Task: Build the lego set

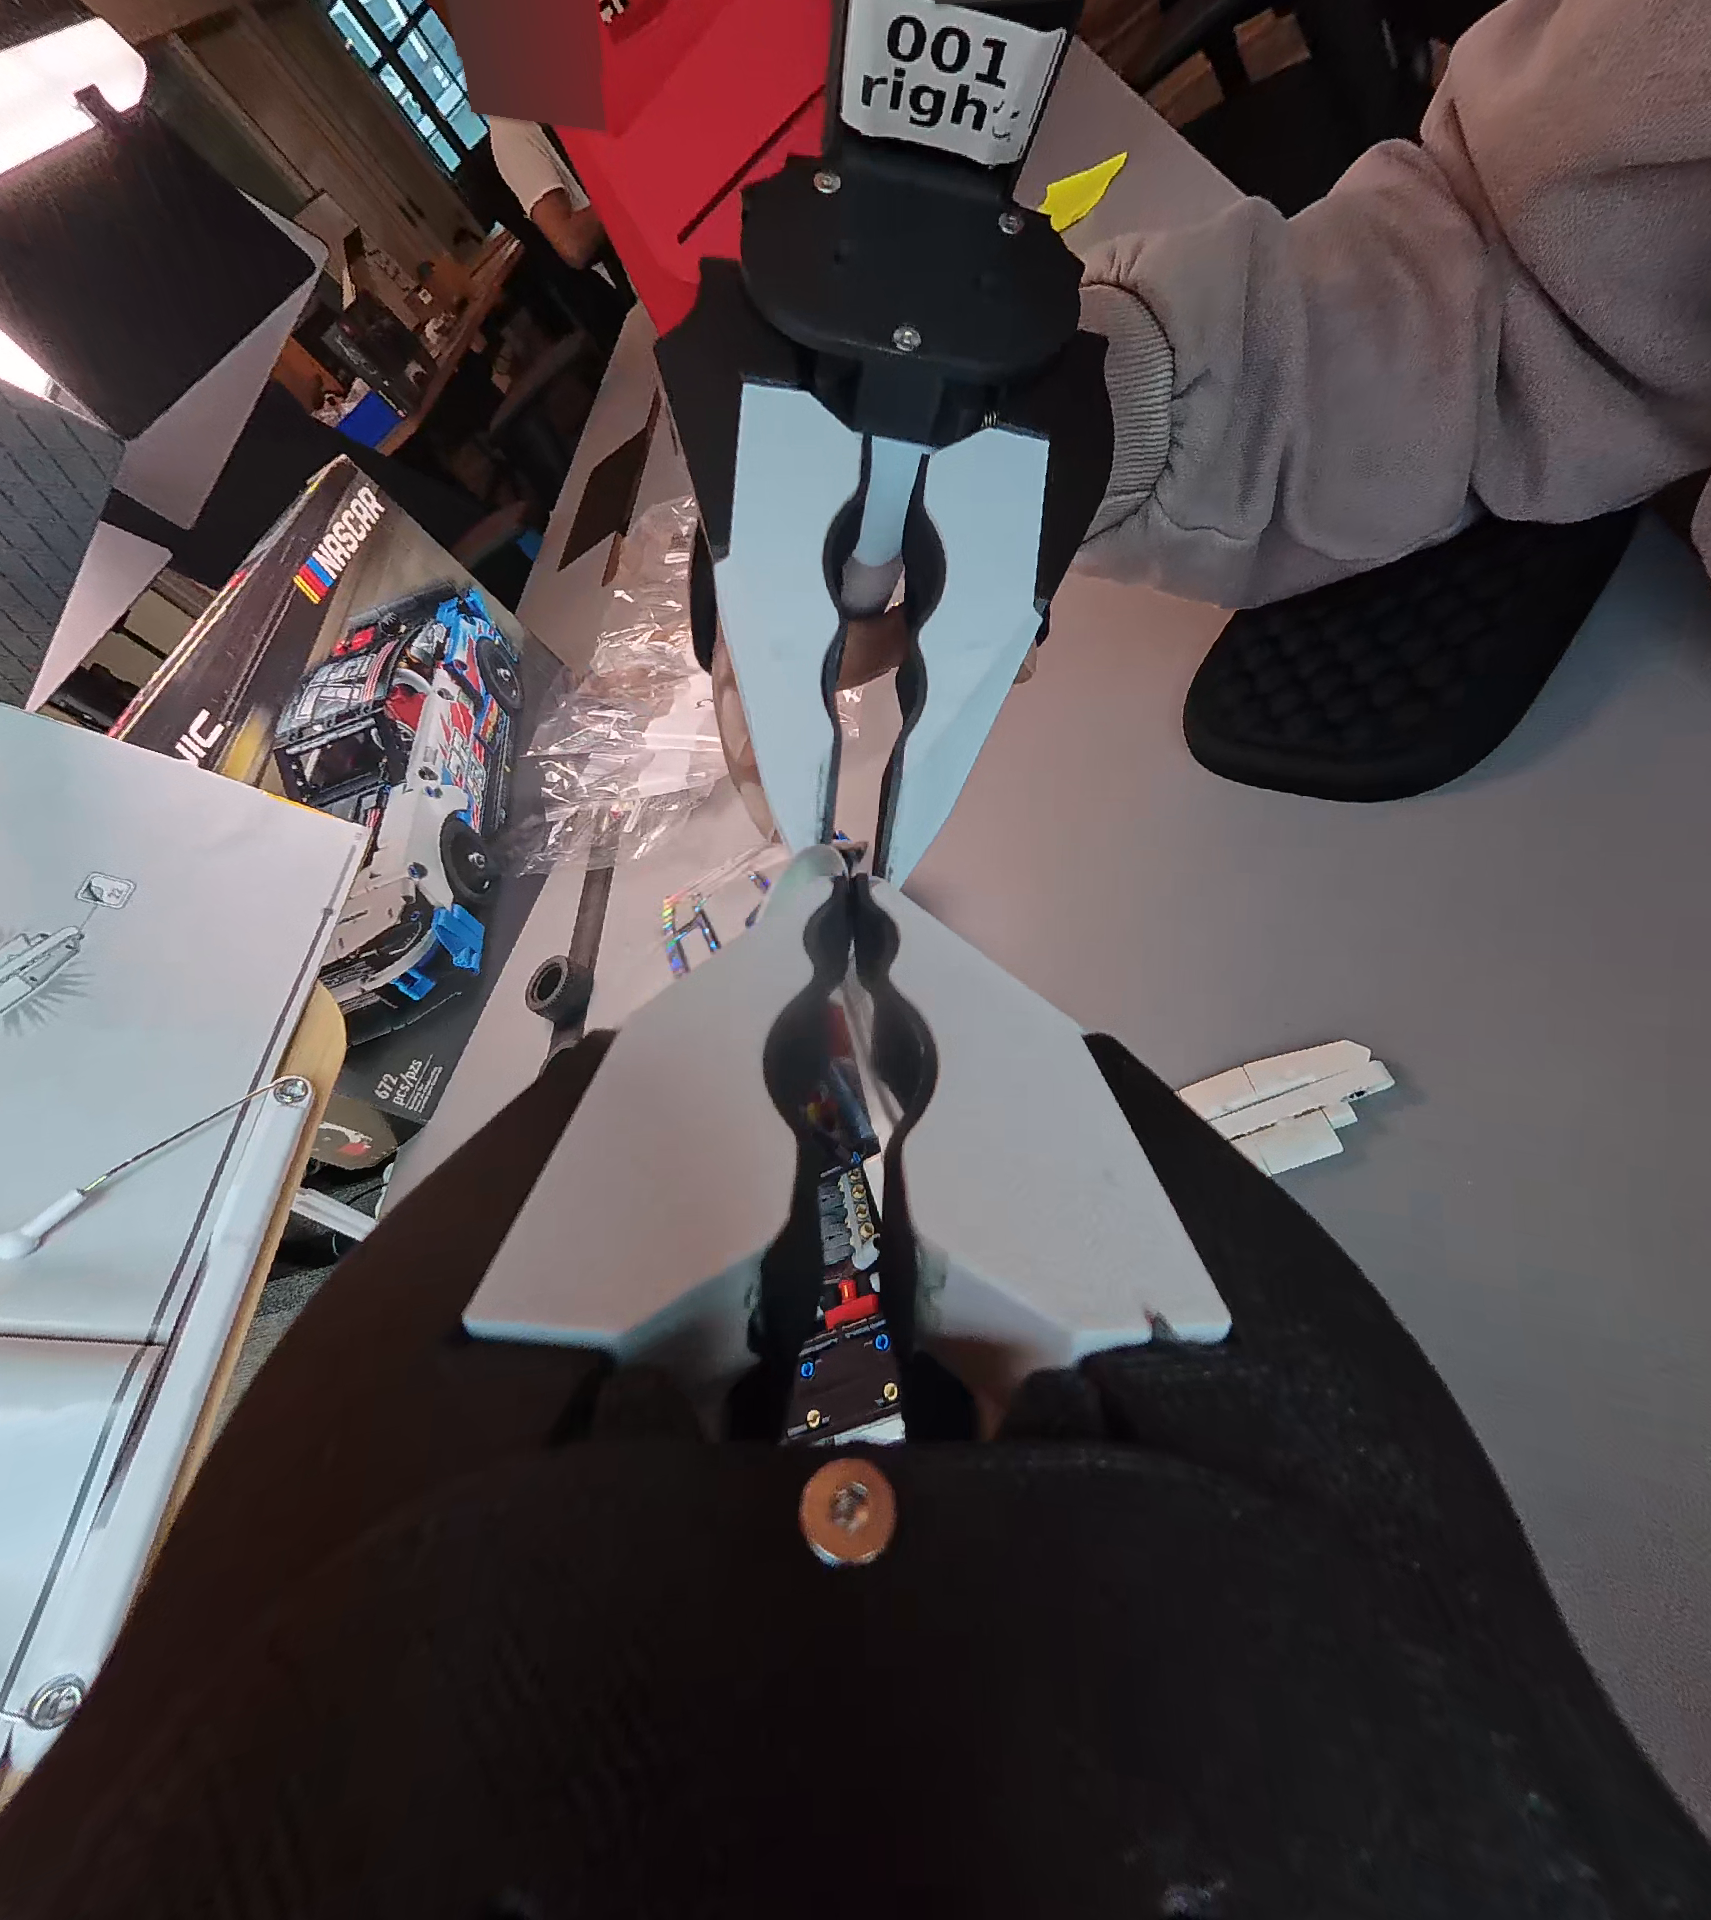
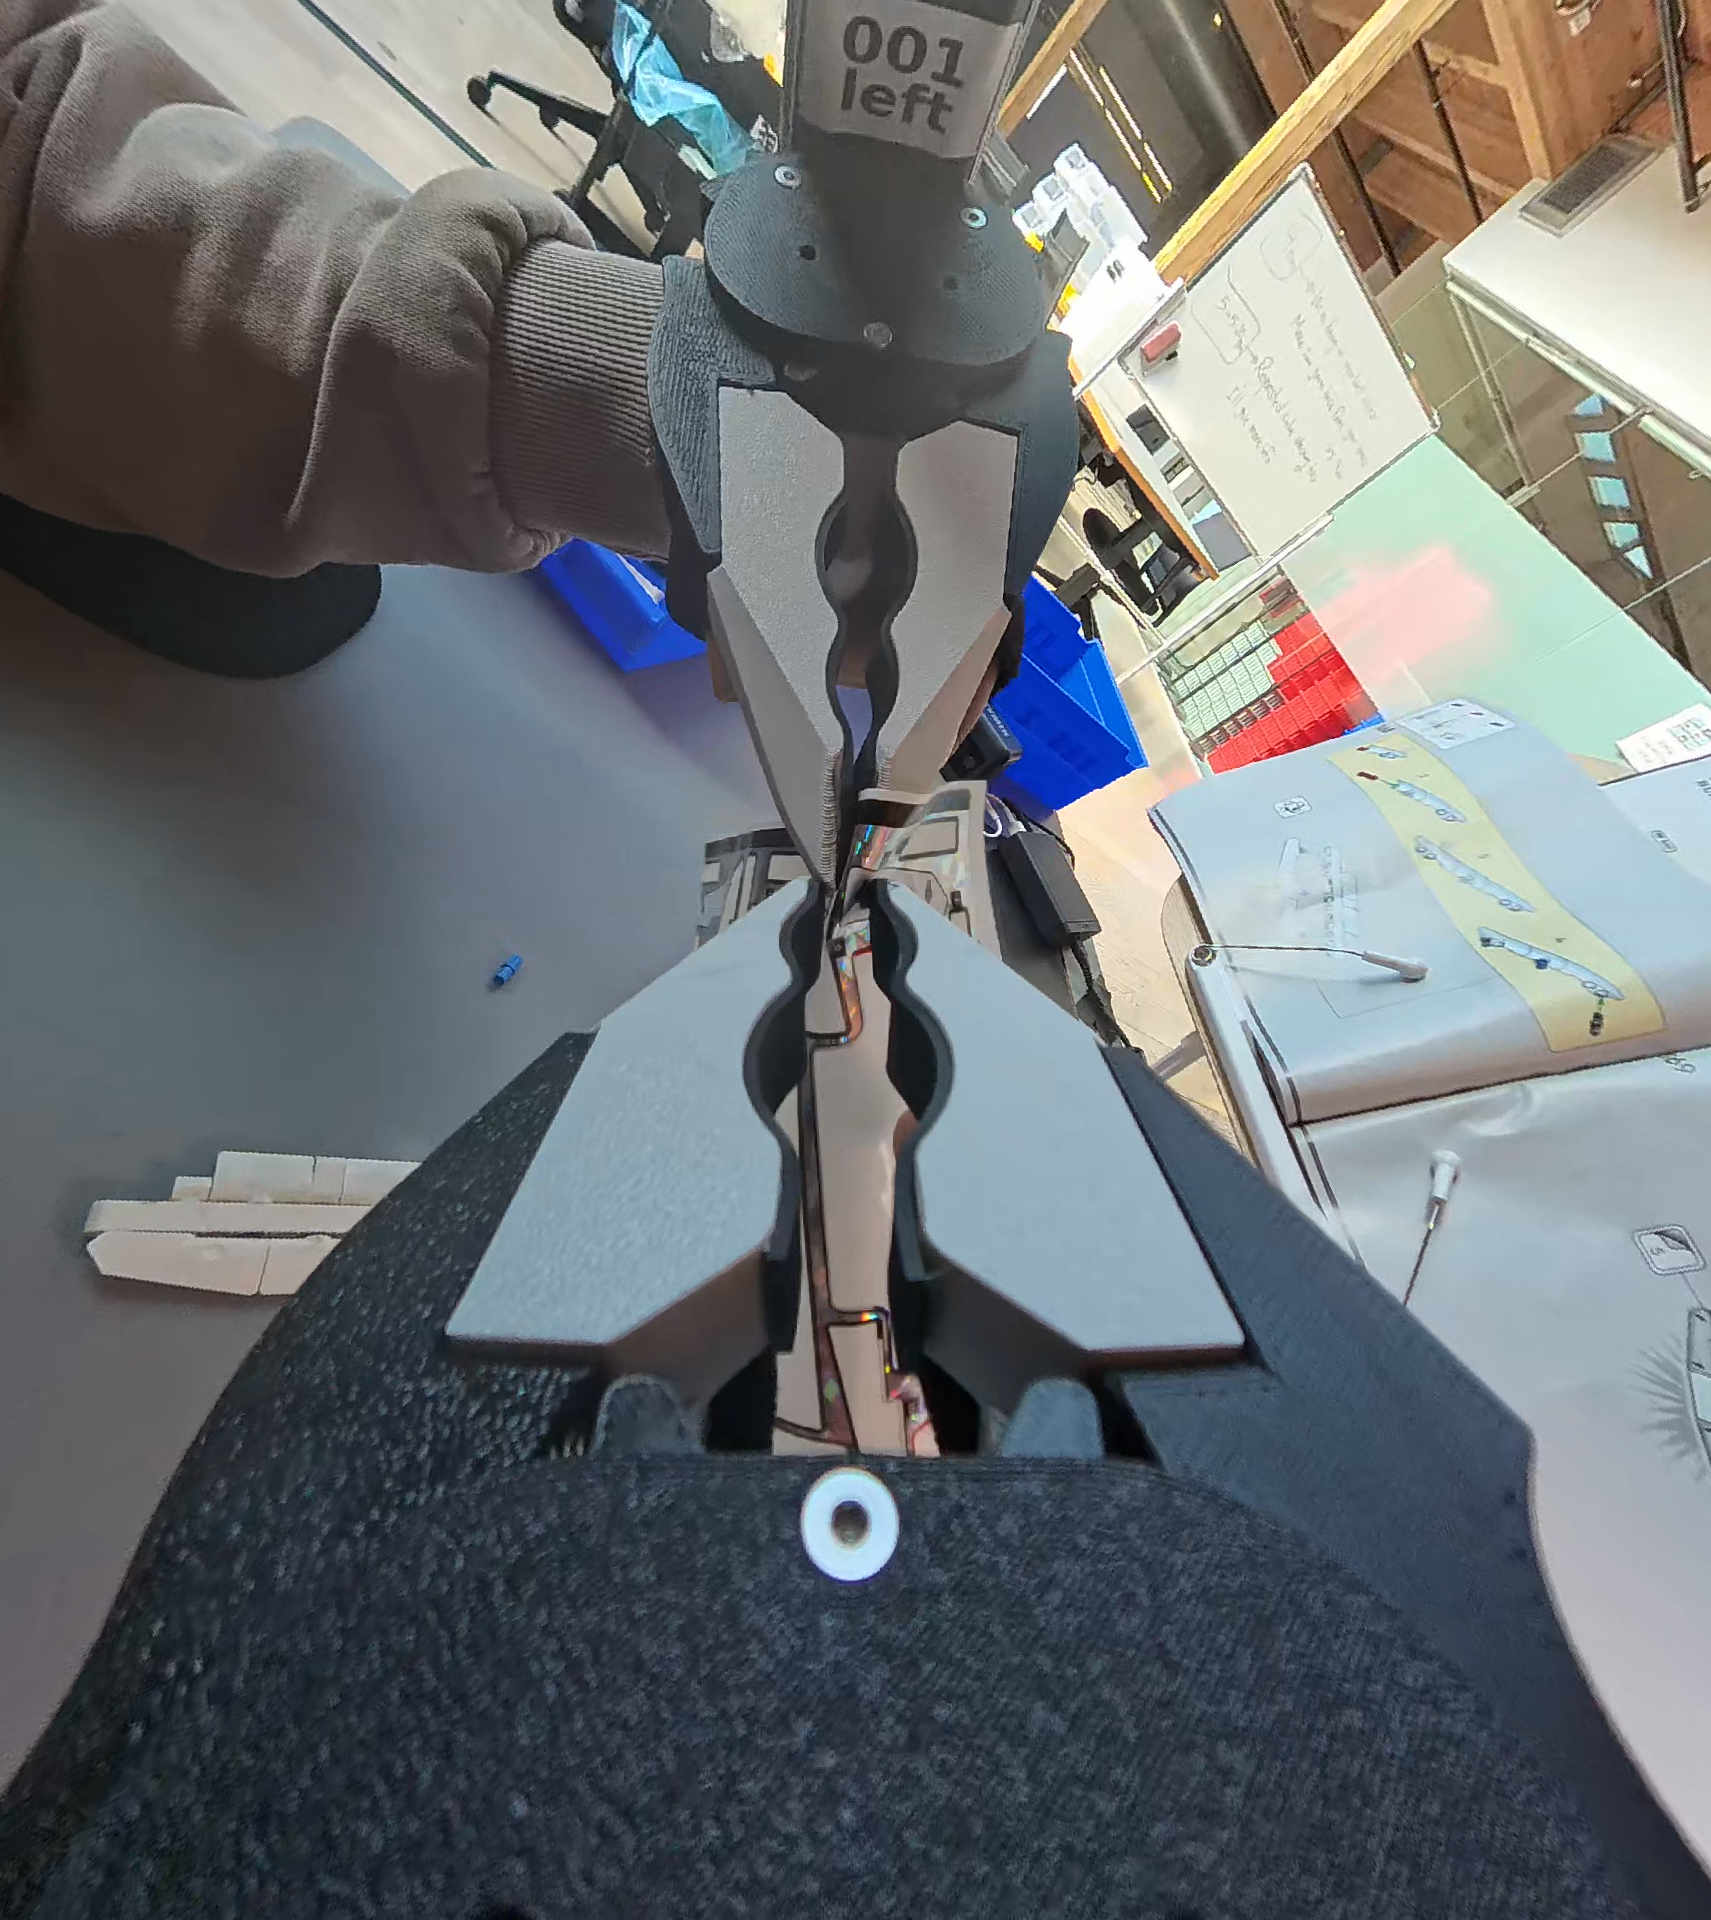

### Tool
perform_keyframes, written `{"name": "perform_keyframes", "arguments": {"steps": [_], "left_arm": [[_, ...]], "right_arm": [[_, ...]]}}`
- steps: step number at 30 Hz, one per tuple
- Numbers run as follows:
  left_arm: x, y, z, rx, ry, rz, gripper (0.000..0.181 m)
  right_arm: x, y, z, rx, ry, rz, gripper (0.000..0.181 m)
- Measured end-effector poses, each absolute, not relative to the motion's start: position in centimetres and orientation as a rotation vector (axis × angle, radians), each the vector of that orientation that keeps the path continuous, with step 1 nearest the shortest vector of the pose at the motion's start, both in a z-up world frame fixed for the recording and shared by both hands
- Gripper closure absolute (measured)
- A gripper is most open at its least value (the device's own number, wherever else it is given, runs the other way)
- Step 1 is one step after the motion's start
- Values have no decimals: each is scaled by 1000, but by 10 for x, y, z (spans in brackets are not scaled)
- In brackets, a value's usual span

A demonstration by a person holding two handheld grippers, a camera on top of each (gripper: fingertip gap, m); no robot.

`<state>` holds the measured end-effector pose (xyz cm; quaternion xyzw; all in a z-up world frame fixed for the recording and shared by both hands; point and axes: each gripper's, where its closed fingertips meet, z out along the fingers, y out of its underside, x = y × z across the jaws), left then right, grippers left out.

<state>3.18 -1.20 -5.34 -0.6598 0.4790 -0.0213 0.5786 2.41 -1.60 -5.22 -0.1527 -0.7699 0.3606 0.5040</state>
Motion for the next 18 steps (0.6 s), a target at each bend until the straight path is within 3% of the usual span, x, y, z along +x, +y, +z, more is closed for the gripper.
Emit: {"name": "perform_keyframes", "arguments": {"steps": [18], "left_arm": [[33,-11,-70,-1639,1177,10,181]], "right_arm": [[28,-13,-67,-513,-1964,1103,181]]}}
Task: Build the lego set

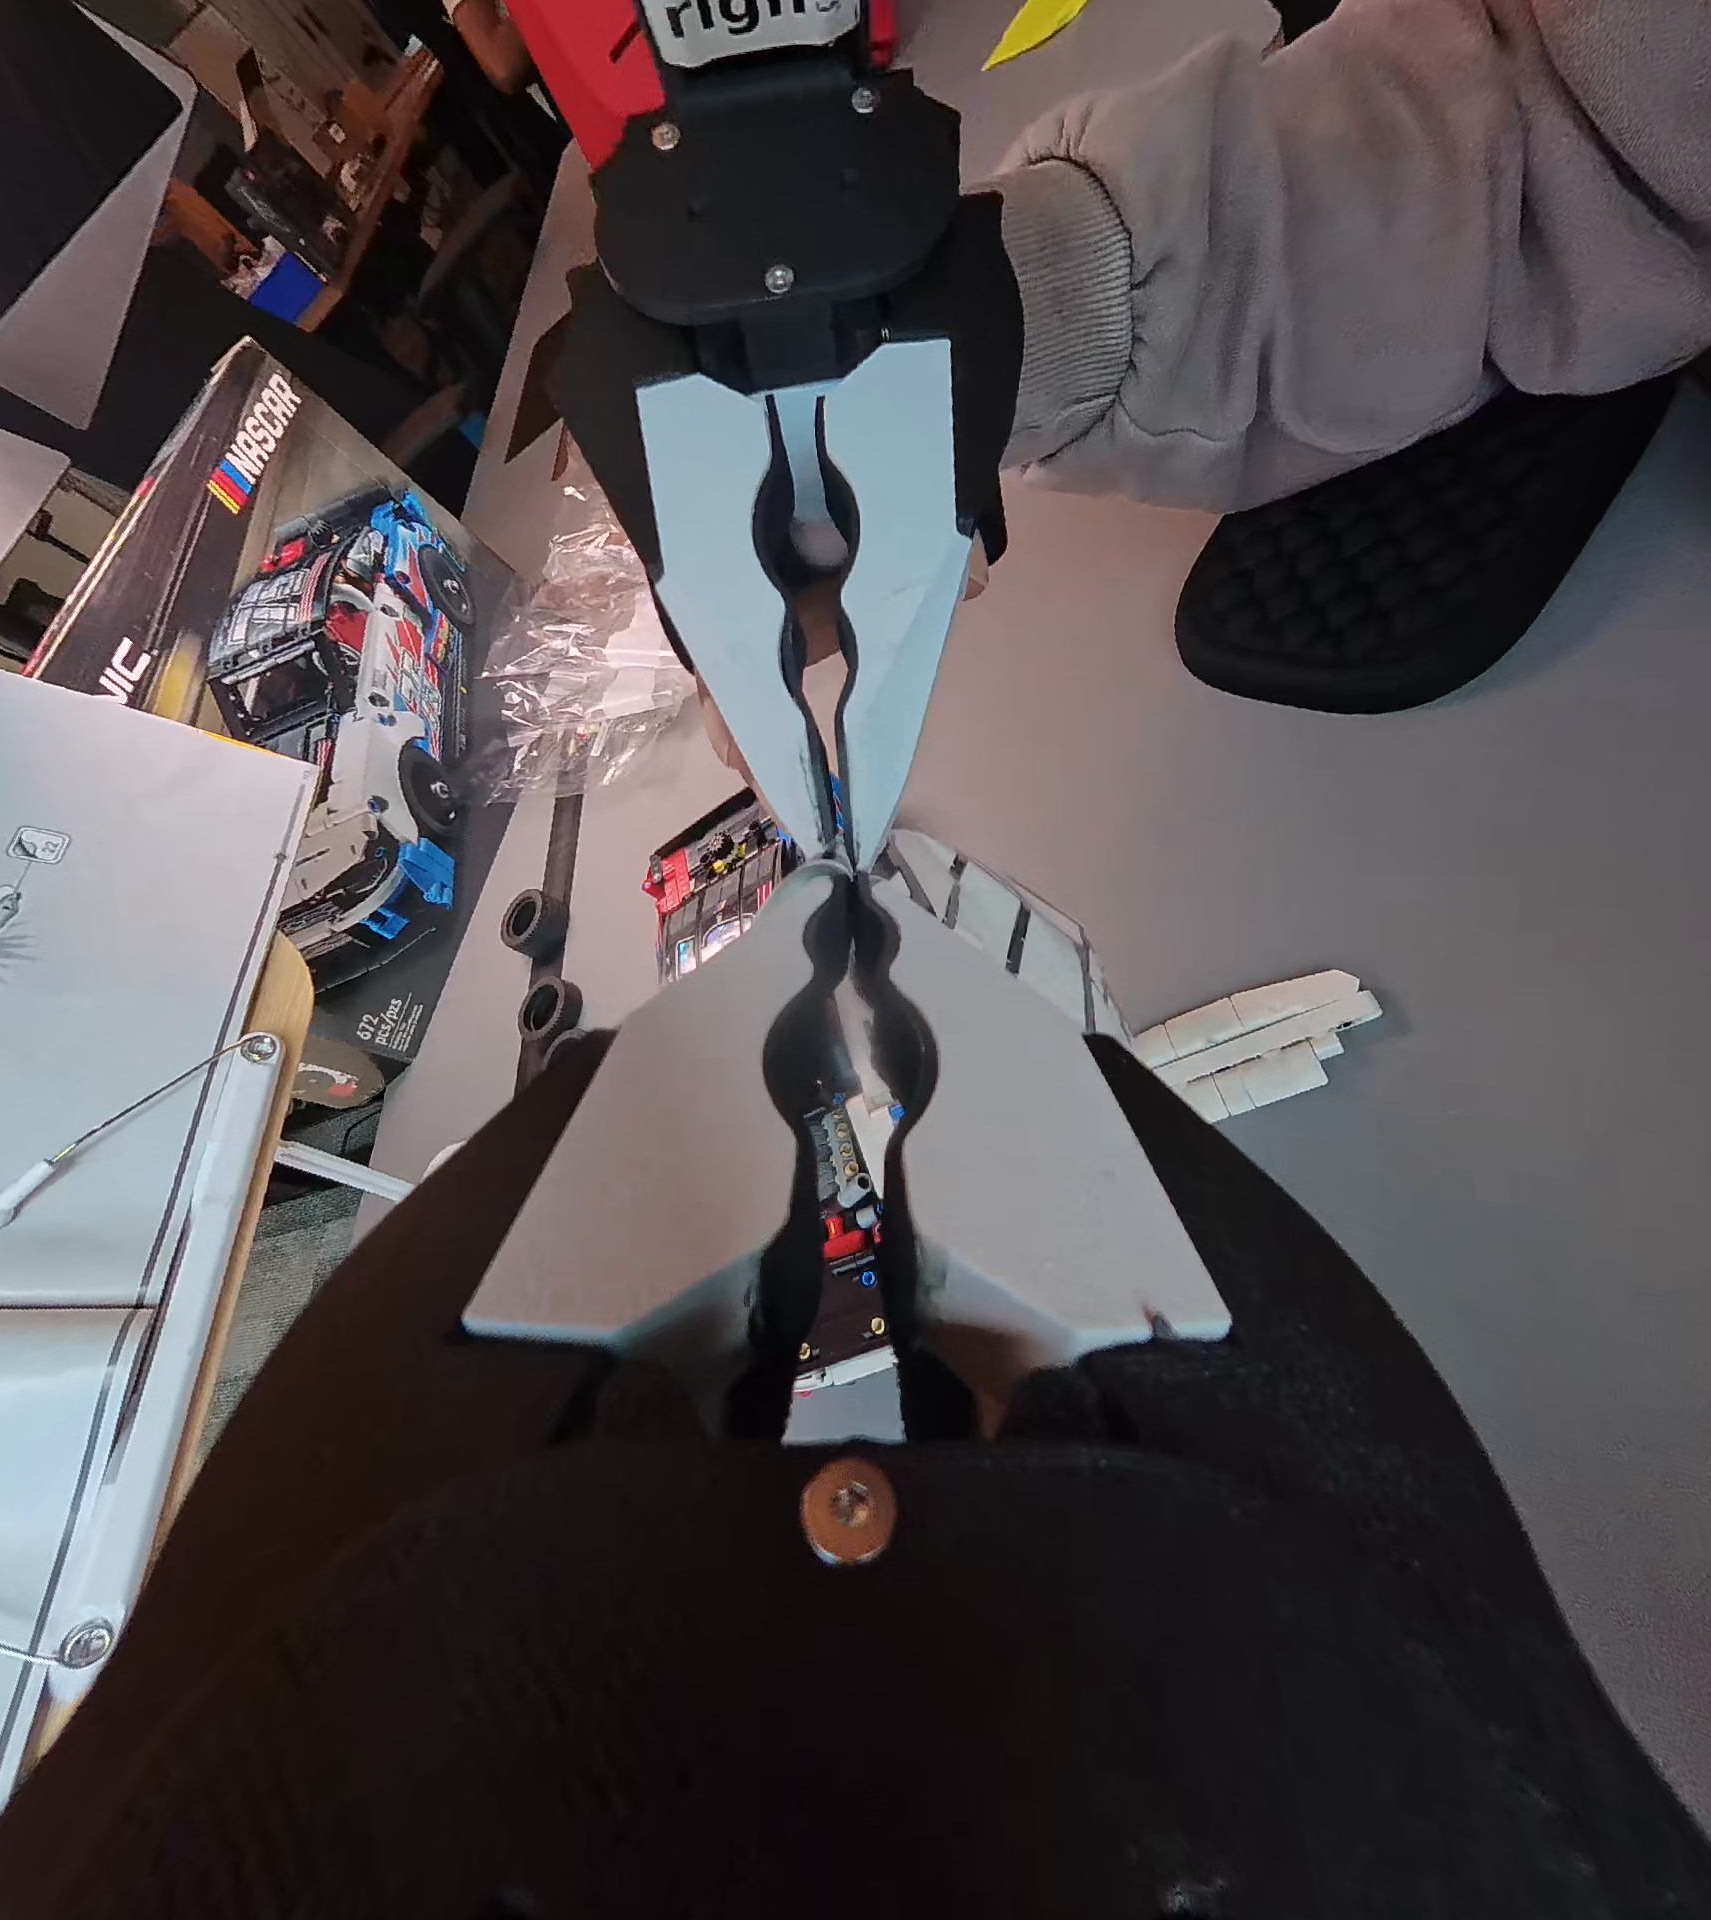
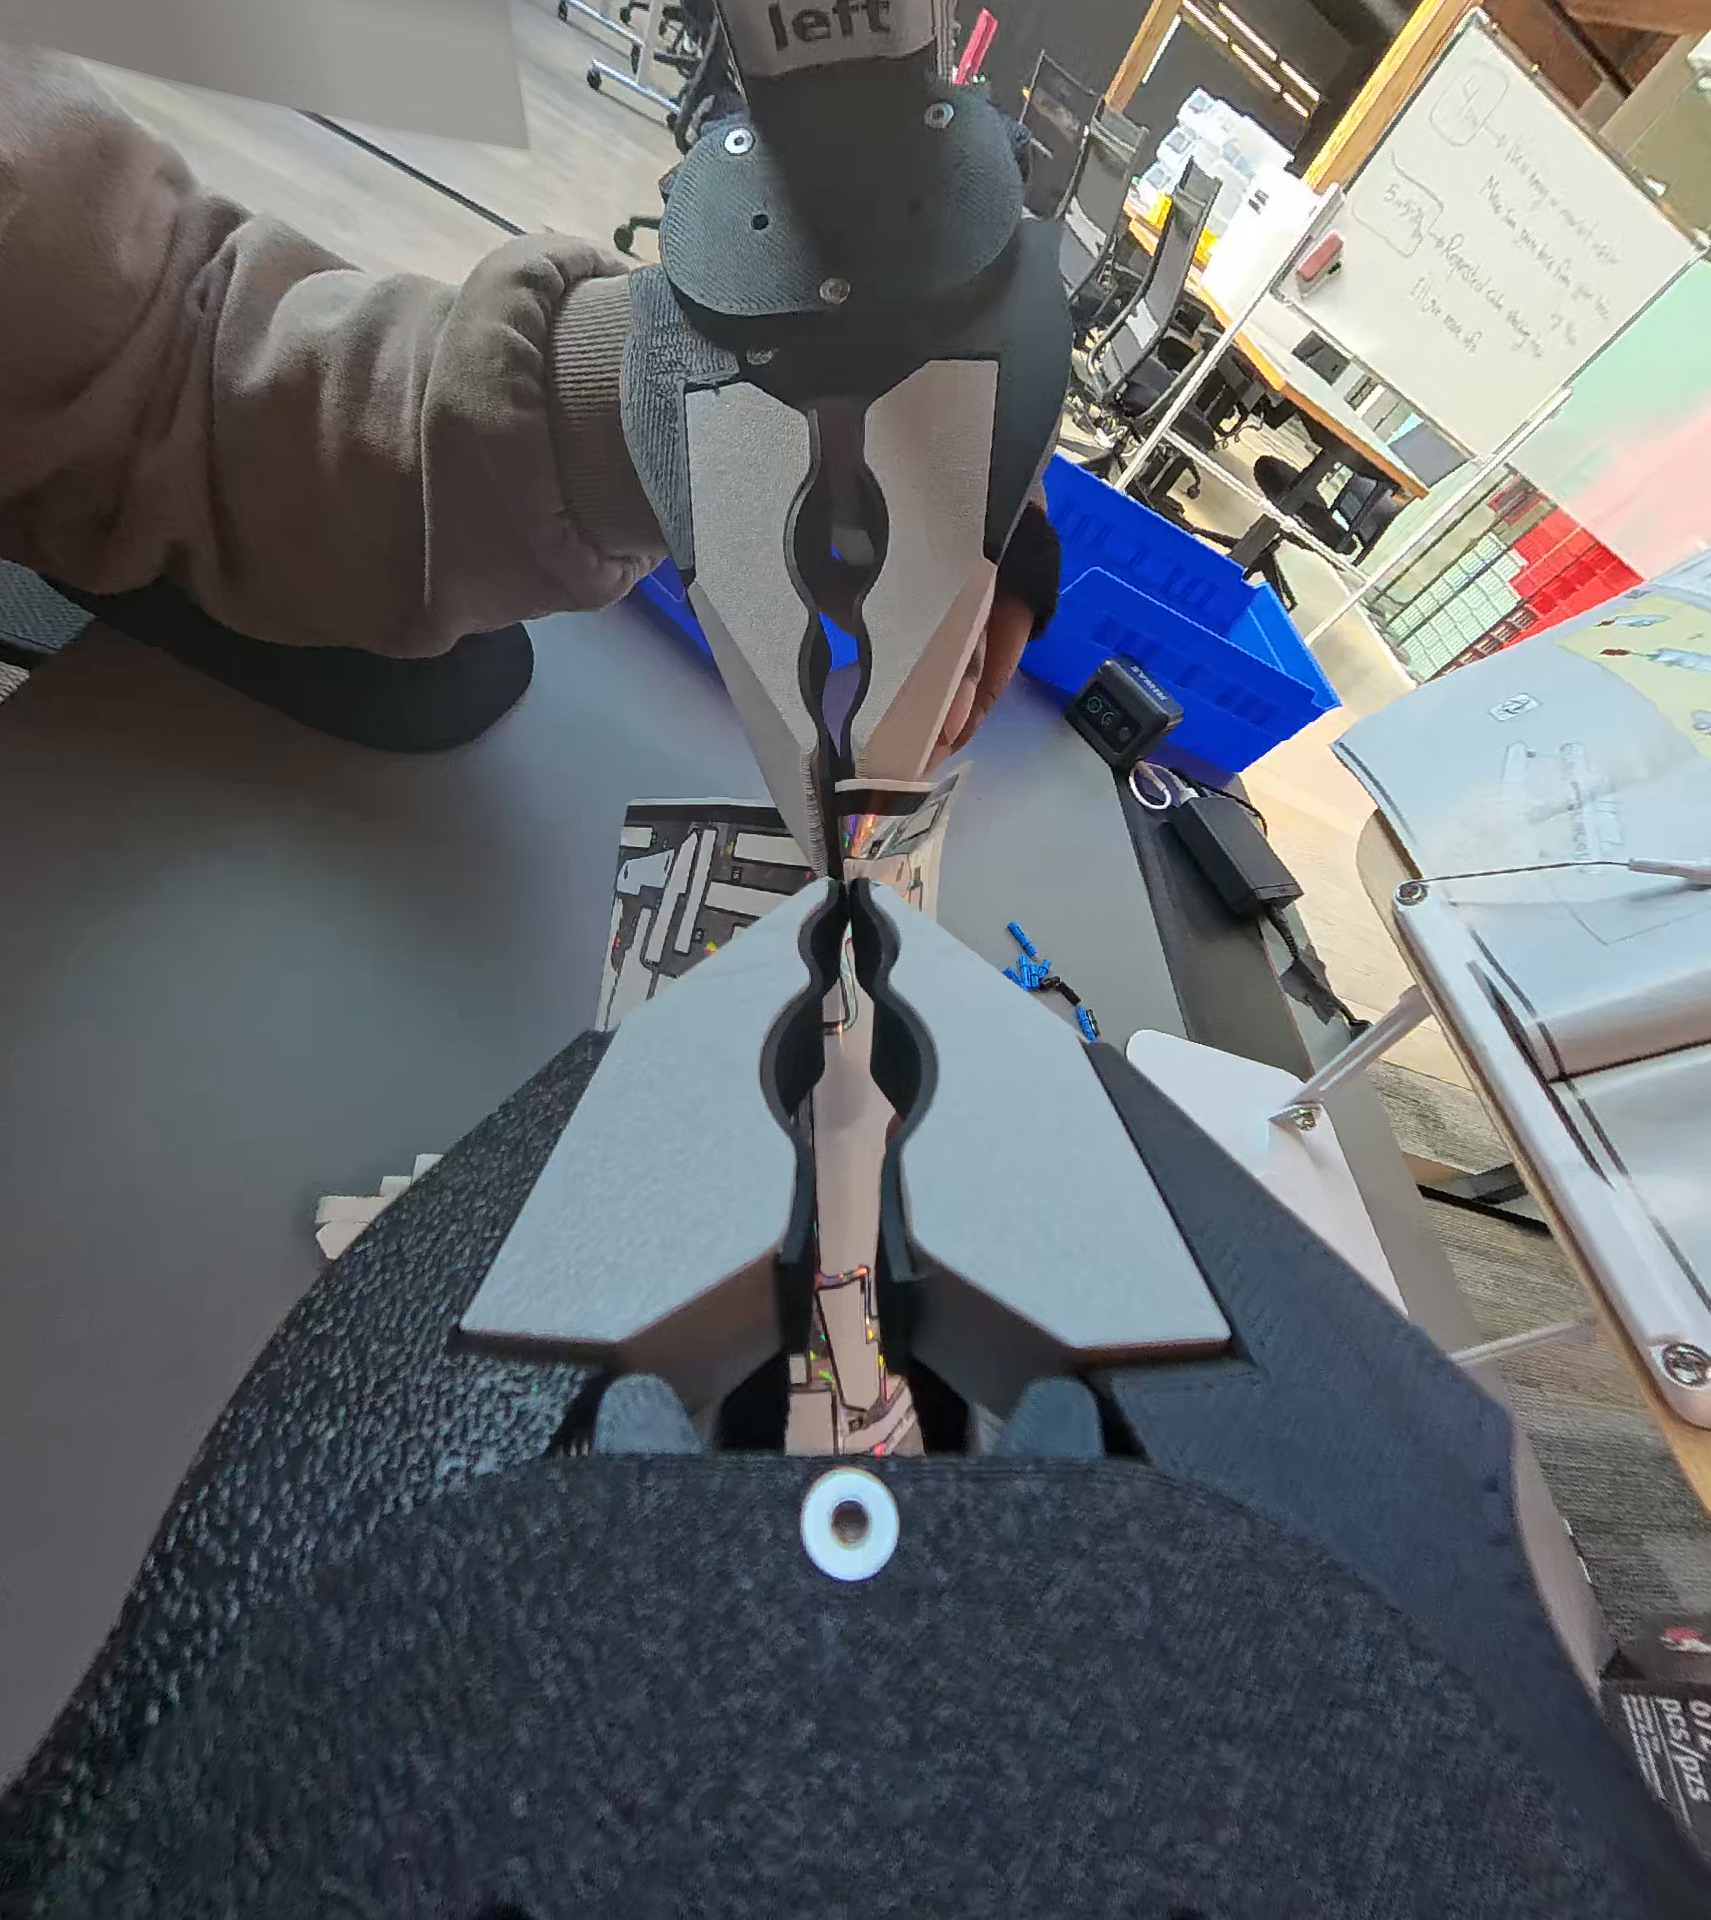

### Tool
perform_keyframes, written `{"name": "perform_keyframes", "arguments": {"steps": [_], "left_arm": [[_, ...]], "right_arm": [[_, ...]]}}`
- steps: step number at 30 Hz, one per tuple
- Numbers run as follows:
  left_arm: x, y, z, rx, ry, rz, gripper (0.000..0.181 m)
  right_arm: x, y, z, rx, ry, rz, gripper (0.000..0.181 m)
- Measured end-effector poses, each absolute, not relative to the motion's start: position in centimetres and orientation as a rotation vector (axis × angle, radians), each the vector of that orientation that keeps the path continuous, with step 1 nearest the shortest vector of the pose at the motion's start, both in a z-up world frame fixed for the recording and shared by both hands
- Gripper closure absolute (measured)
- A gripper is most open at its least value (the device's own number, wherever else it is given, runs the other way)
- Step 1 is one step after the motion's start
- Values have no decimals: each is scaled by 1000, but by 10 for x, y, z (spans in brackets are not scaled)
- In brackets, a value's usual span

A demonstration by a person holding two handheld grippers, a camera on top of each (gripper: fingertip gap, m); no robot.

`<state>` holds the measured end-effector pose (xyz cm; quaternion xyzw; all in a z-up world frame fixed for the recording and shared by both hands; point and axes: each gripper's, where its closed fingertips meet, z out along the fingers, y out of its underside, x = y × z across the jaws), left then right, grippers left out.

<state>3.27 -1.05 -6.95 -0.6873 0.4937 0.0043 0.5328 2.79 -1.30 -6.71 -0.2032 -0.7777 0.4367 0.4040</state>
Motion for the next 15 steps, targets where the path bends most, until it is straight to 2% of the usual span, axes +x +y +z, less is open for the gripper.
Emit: {"name": "perform_keyframes", "arguments": {"steps": [15], "left_arm": [[36,-10,-81,-1675,1216,14,181]], "right_arm": [[31,-12,-76,-564,-2034,1176,181]]}}
